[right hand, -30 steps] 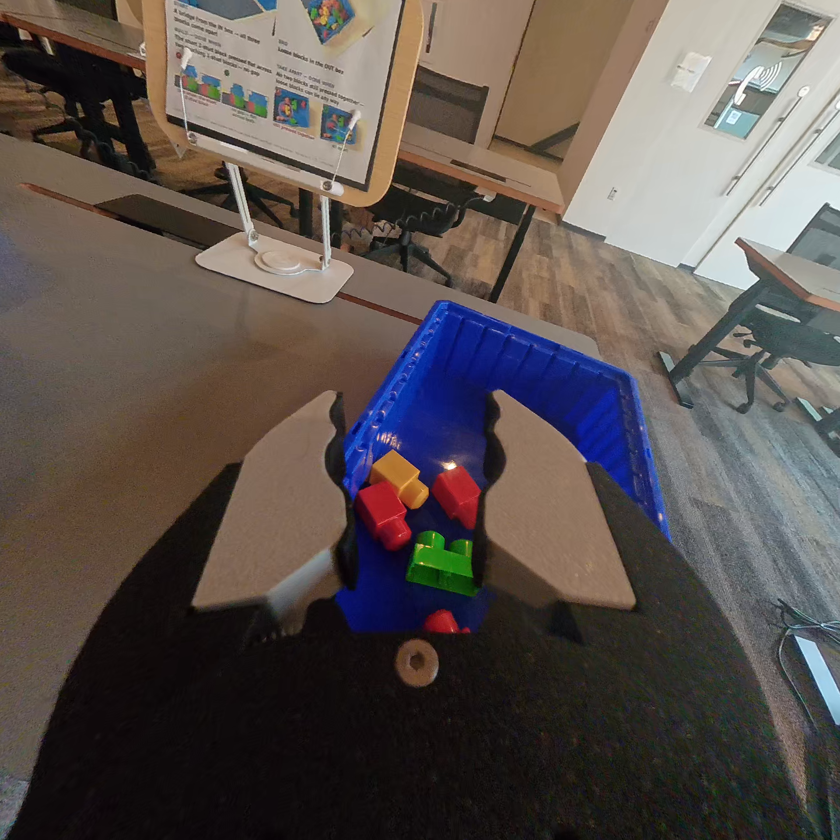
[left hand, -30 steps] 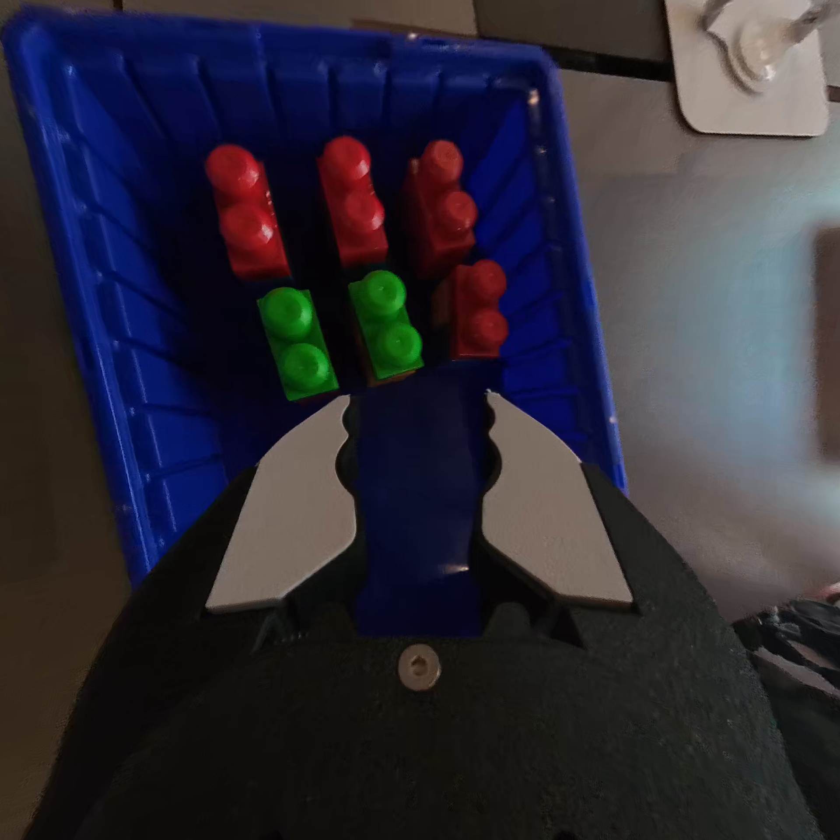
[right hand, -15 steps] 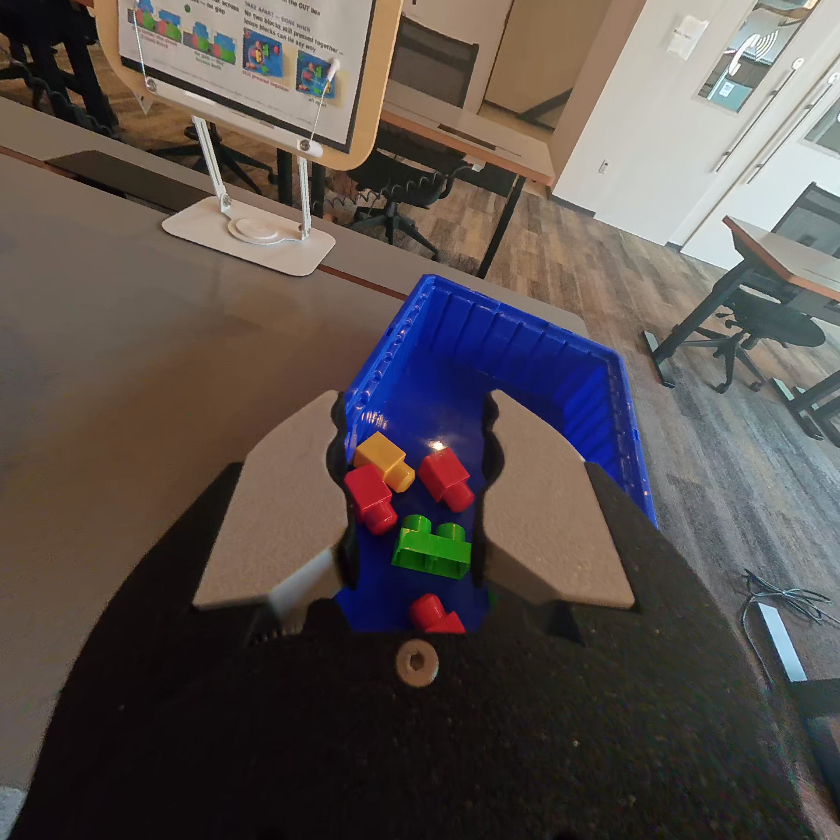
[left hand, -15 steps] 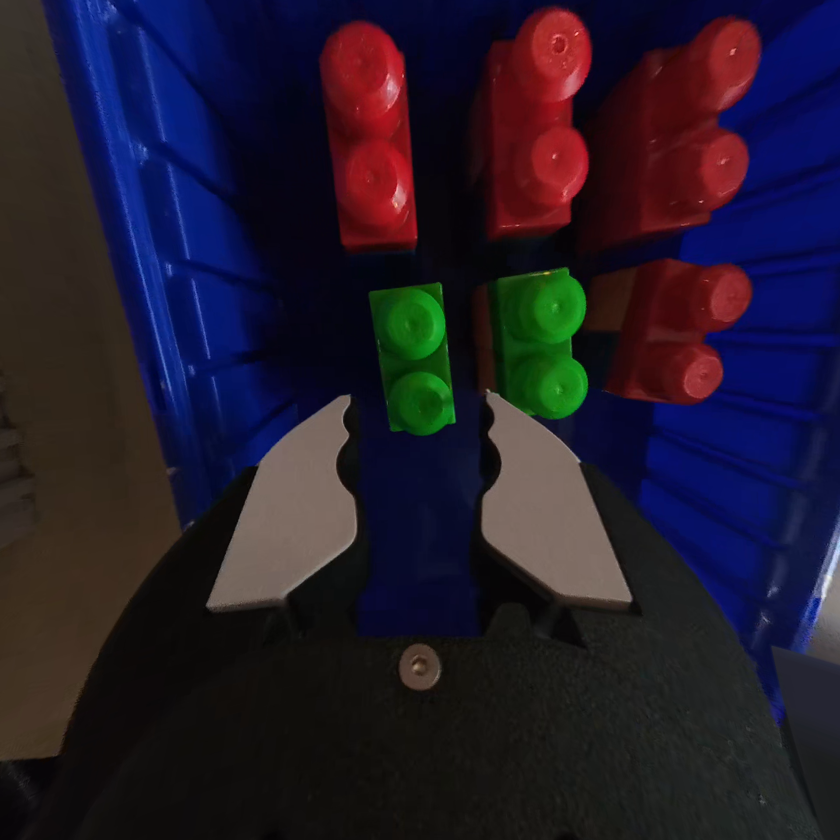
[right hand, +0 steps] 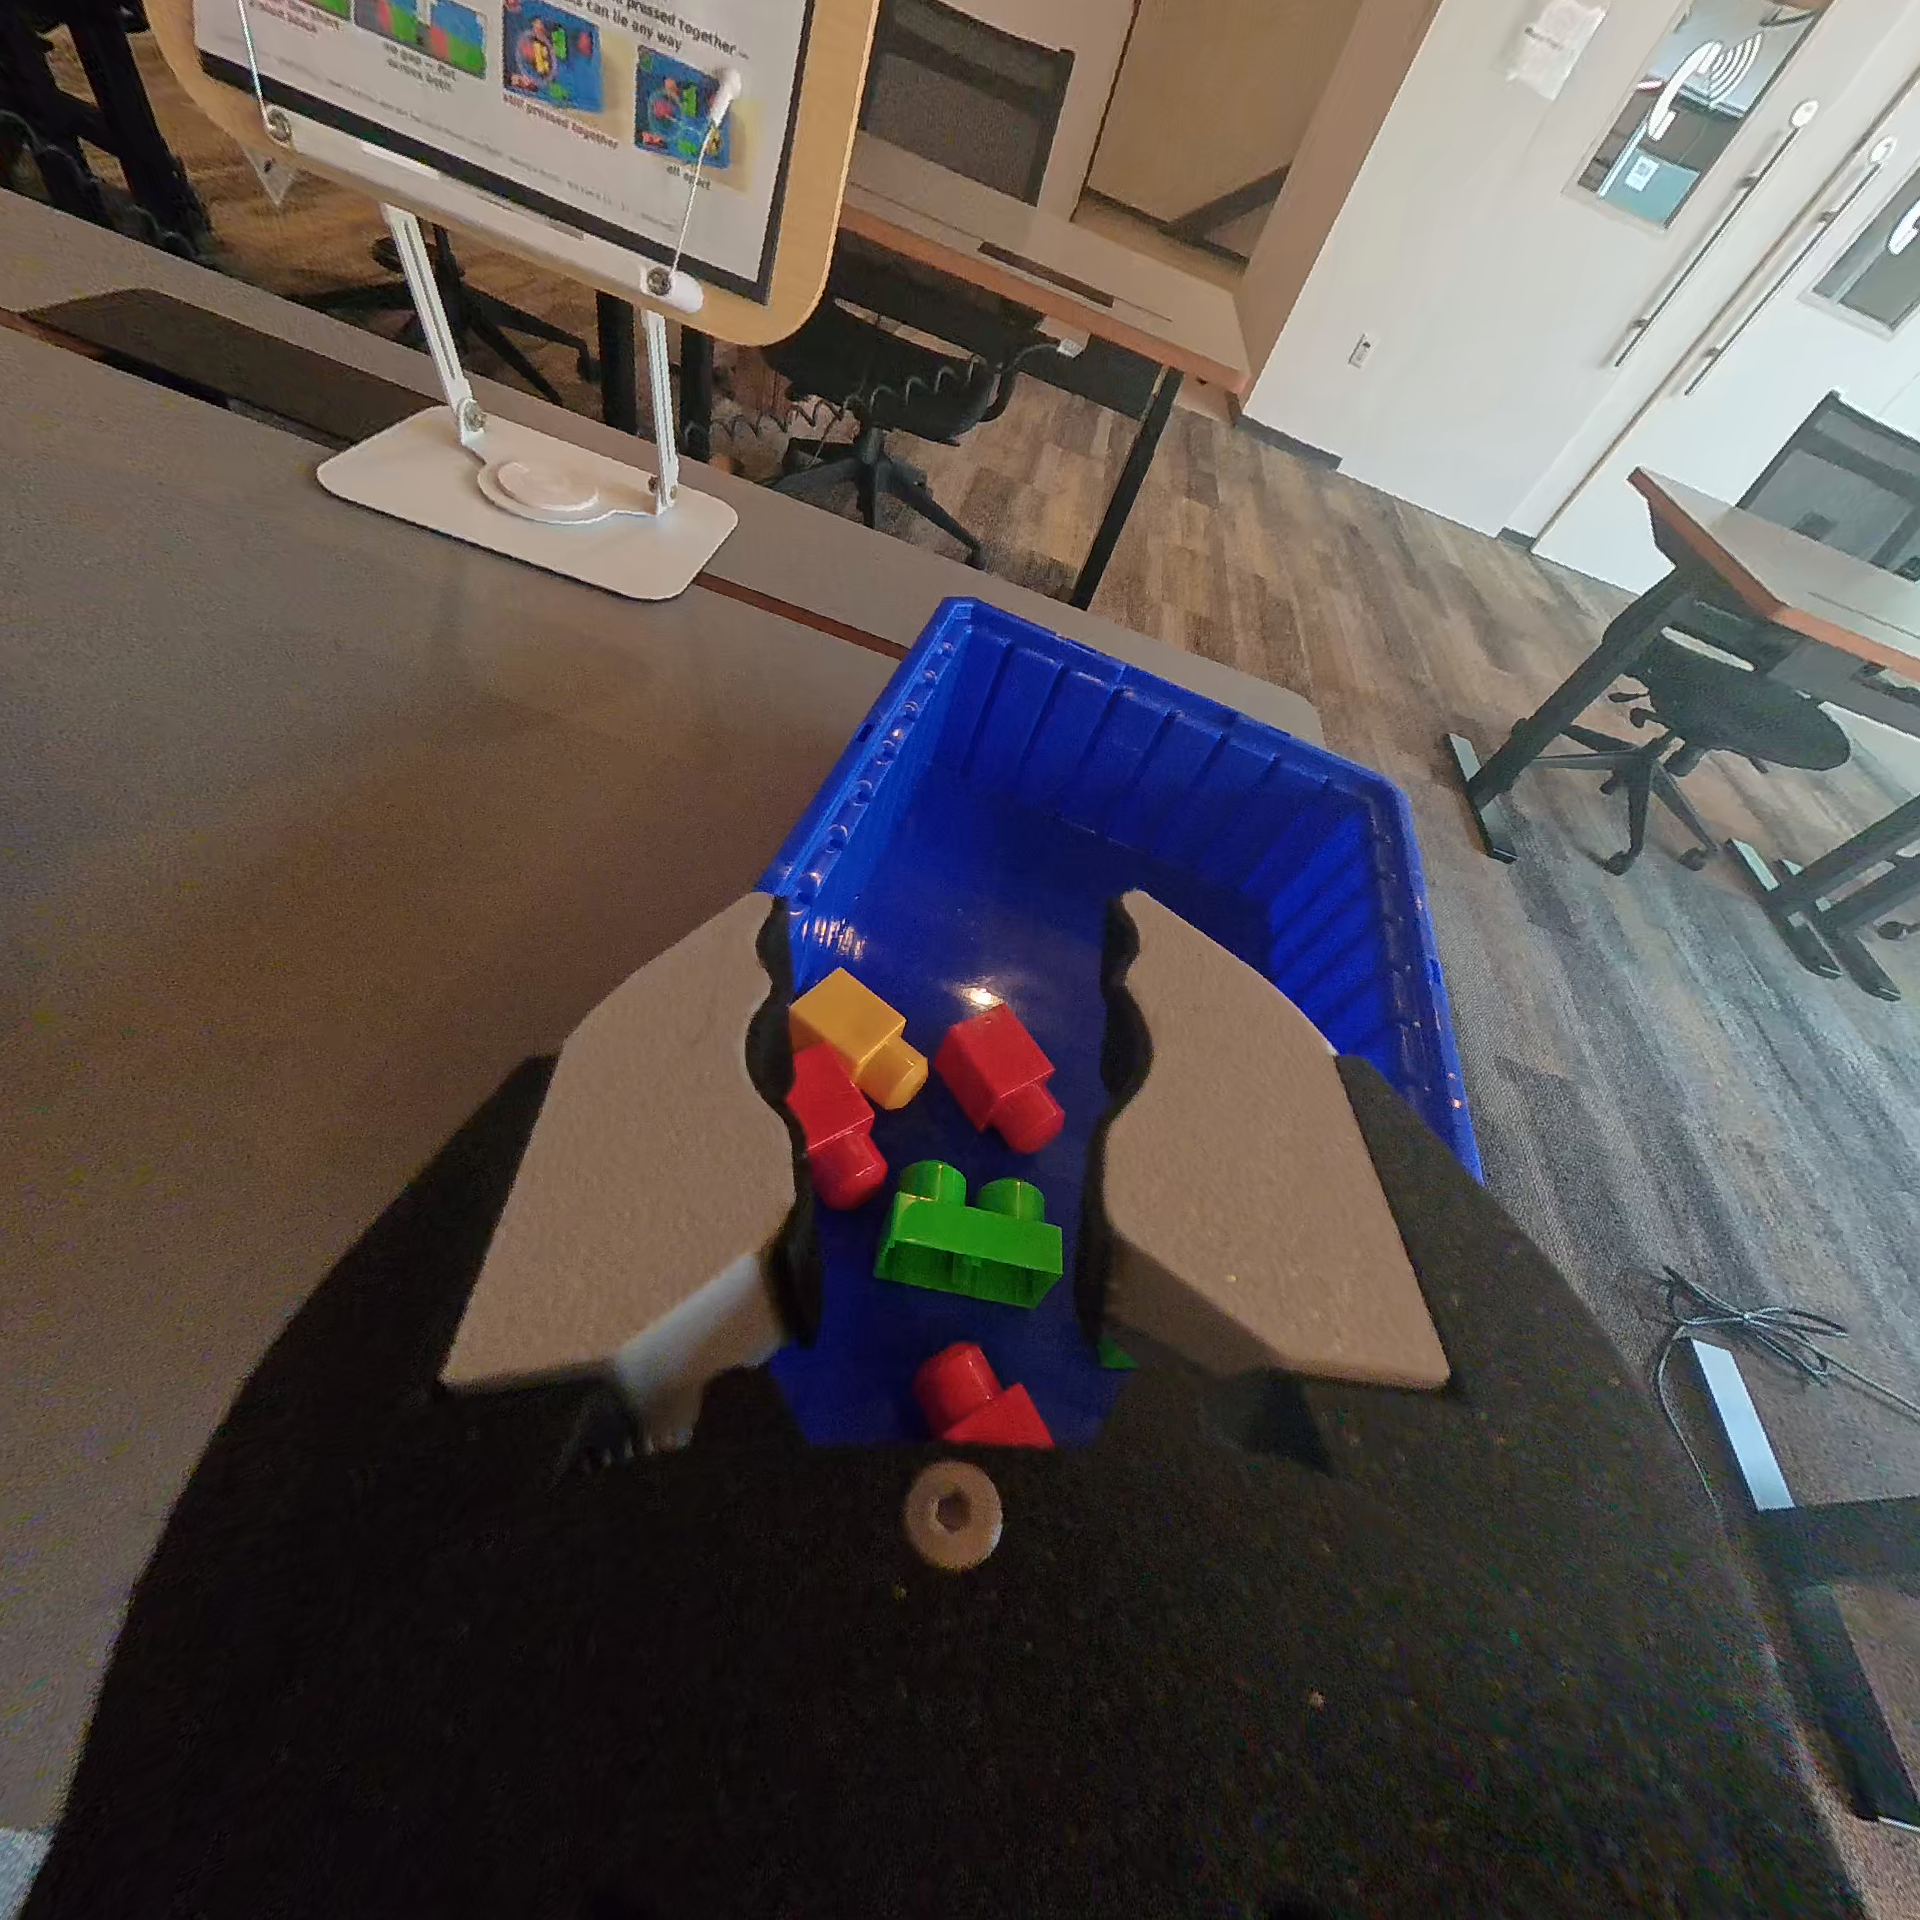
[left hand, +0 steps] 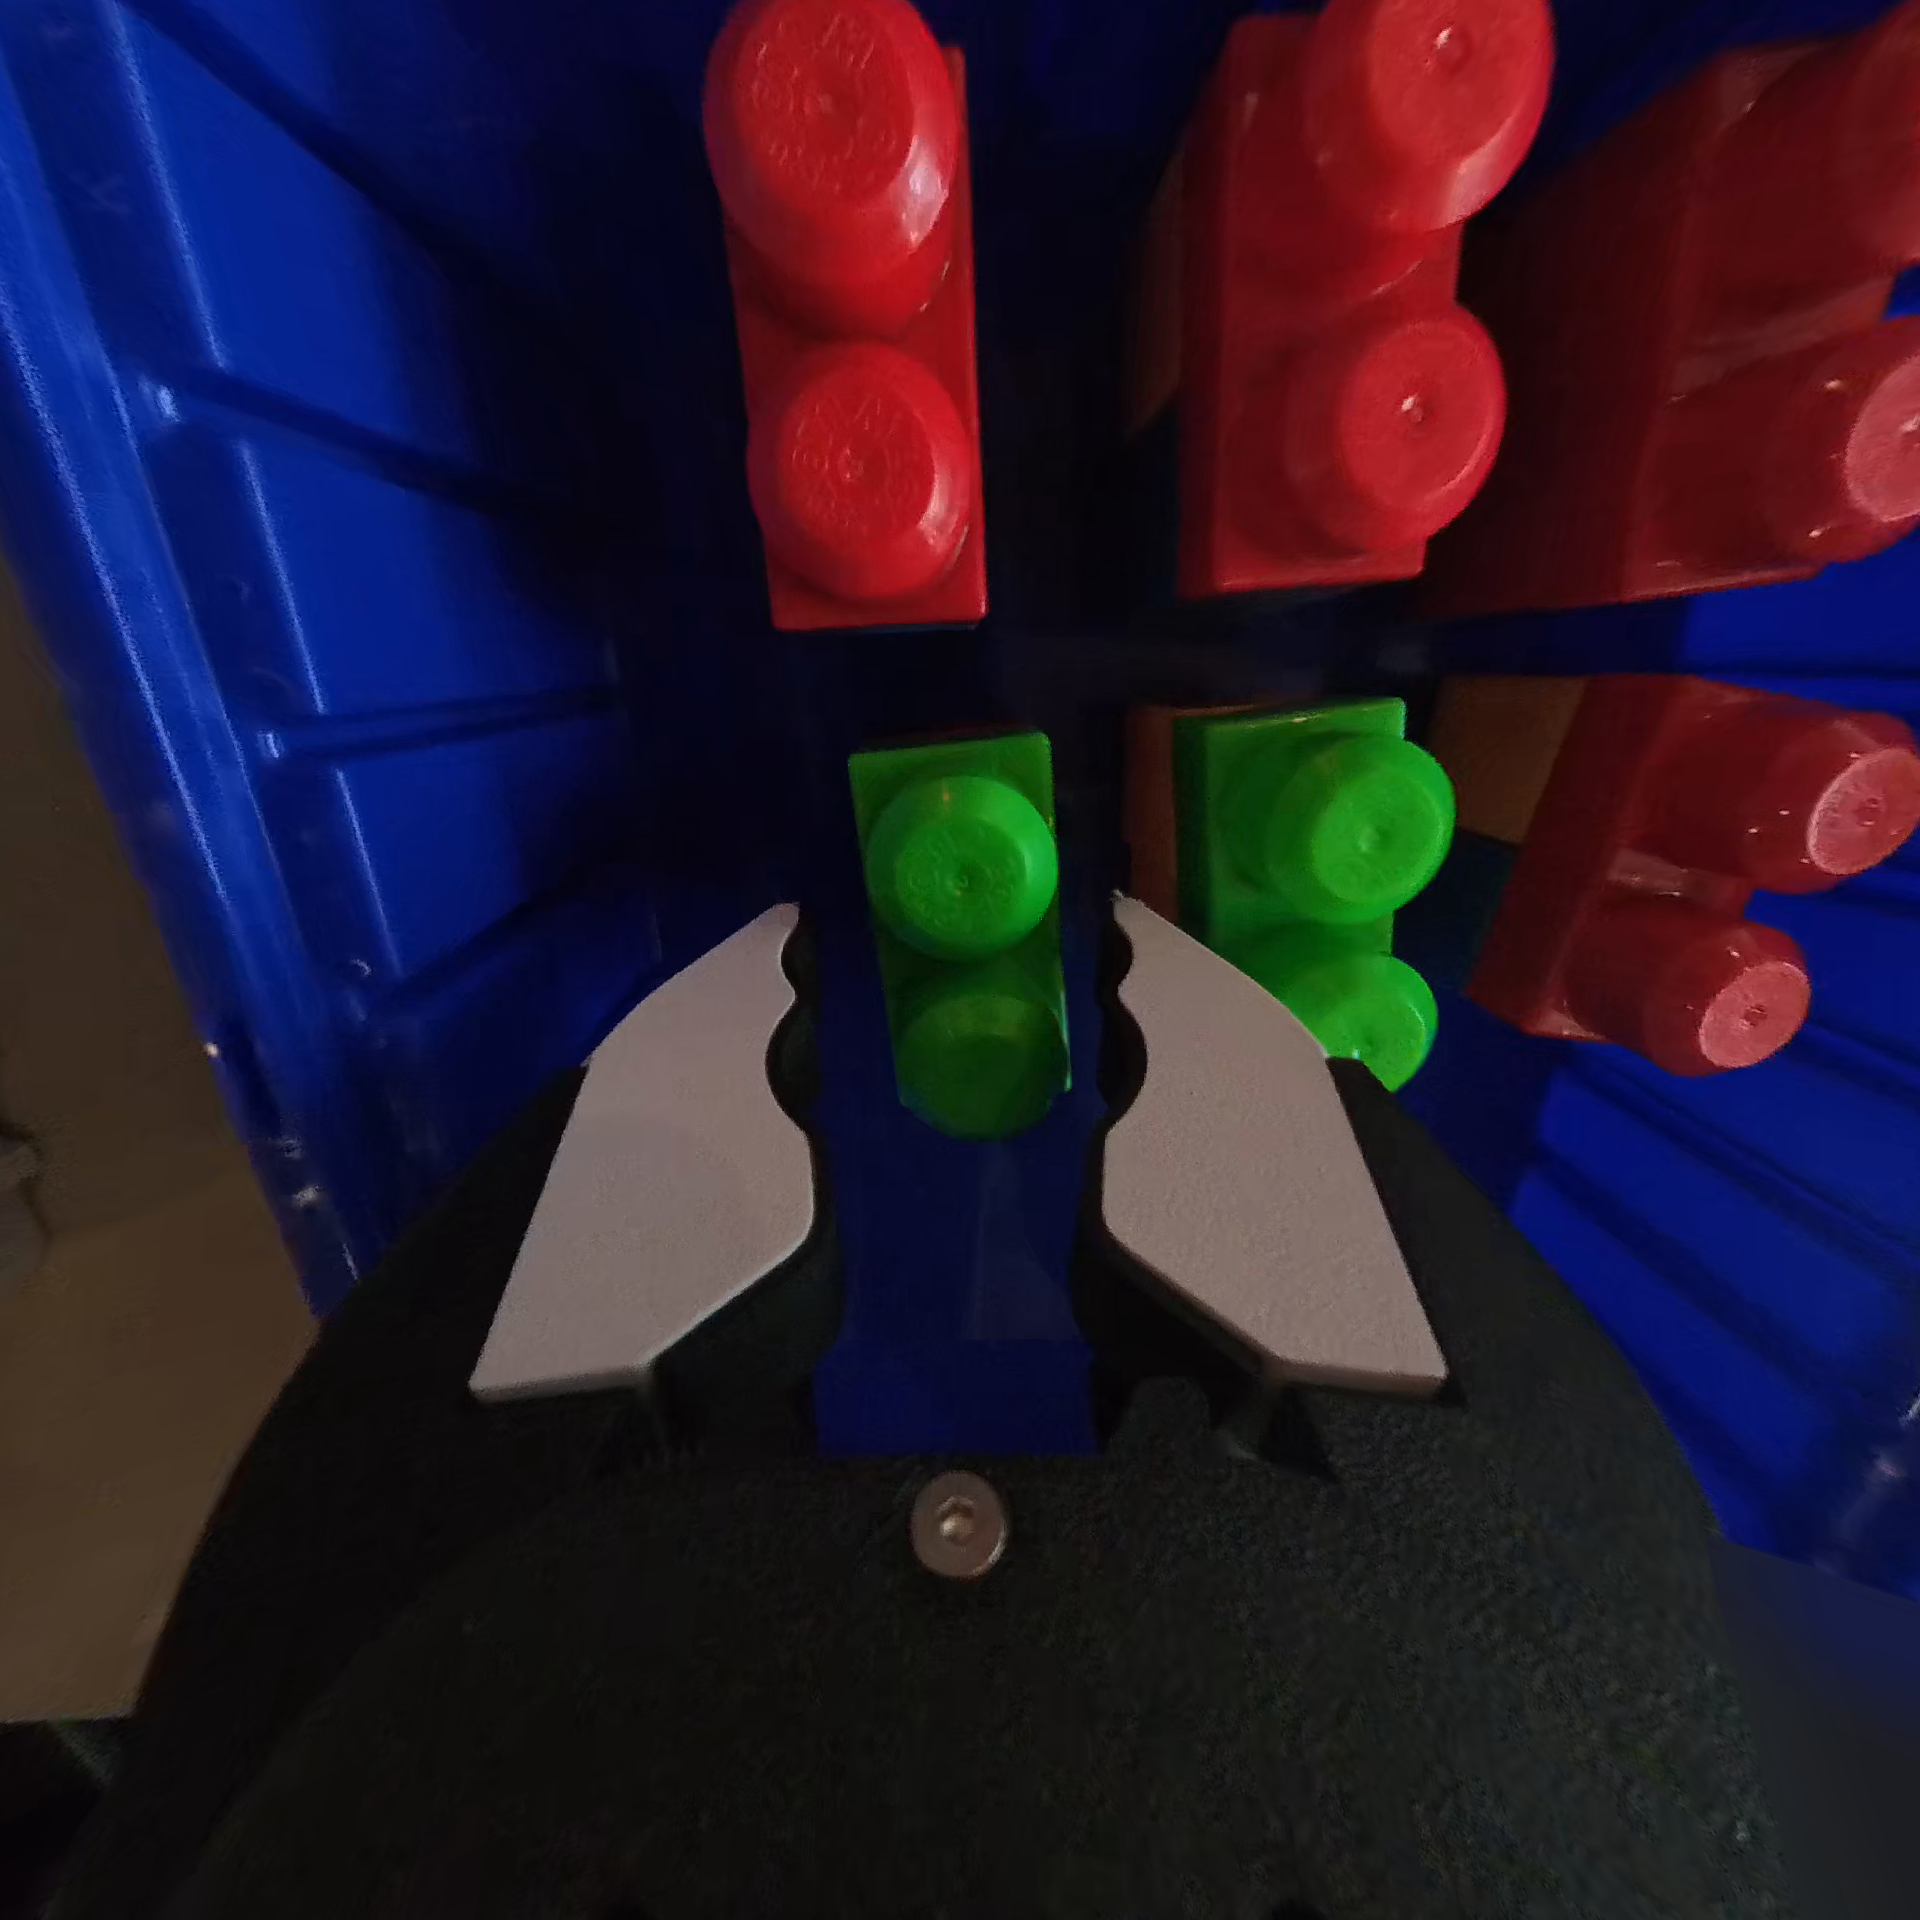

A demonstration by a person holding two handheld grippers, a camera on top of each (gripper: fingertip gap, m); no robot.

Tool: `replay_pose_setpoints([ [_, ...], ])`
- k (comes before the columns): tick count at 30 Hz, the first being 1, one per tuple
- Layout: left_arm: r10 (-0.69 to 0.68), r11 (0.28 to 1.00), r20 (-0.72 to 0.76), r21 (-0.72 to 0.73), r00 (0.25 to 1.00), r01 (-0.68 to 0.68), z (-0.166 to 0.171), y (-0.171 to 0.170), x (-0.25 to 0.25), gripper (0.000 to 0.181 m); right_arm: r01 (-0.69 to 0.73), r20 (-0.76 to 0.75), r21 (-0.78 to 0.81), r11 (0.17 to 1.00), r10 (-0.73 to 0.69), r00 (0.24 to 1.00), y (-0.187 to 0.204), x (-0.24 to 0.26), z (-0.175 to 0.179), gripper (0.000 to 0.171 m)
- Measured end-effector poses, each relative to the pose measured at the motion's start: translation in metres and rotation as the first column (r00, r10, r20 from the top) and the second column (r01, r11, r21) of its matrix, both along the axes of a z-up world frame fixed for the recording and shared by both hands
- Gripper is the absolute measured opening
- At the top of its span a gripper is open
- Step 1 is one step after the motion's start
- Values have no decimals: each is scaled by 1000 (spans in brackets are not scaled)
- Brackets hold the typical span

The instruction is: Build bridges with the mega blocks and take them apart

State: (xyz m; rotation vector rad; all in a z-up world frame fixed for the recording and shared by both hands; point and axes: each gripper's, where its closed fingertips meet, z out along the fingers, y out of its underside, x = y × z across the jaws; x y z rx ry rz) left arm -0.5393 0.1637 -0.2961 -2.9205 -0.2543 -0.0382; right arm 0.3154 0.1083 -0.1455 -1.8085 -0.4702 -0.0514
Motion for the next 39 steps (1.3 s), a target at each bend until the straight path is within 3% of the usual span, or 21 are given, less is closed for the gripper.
replay_pose_setpoints([
  [4,-1,1000,31,21,1000,1,-2,3,2,34,6,6,-4,1000,-6,1000,1,1,-1,57],
  [9,-10,998,26,56,1000,8,12,-1,3,34,4,9,-11,1000,-4,1000,2,0,-3,57],
  [14,-60,950,51,310,997,41,68,3,20,34,-29,7,-19,999,29,1000,3,-10,-5,56],
  [17,-149,832,100,551,984,70,117,0,52,34,-68,-15,-47,997,67,998,3,-23,-7,55],
  [20,-268,649,114,756,957,91,166,-14,92,34,-169,-40,-42,985,168,985,0,-50,-4,55],
  [24,-437,436,98,892,894,115,207,-40,152,33,-296,-47,-37,954,294,955,-7,-89,1,55],
  [27,-586,297,81,947,806,121,230,-61,201,33,-443,-112,-8,896,440,891,-17,-131,10,55],
  [32,-819,123,50,988,572,89,255,-91,285,34,-694,-228,64,717,687,690,-46,-207,36,64],
  [36,-932,11,-11,998,362,61,266,-104,347,33,-802,-285,154,577,803,523,-66,-256,71,69],
  [39,-974,-50,-57,998,218,35,273,-109,383,33,-826,-285,168,539,828,482,-69,-281,87,72],
])
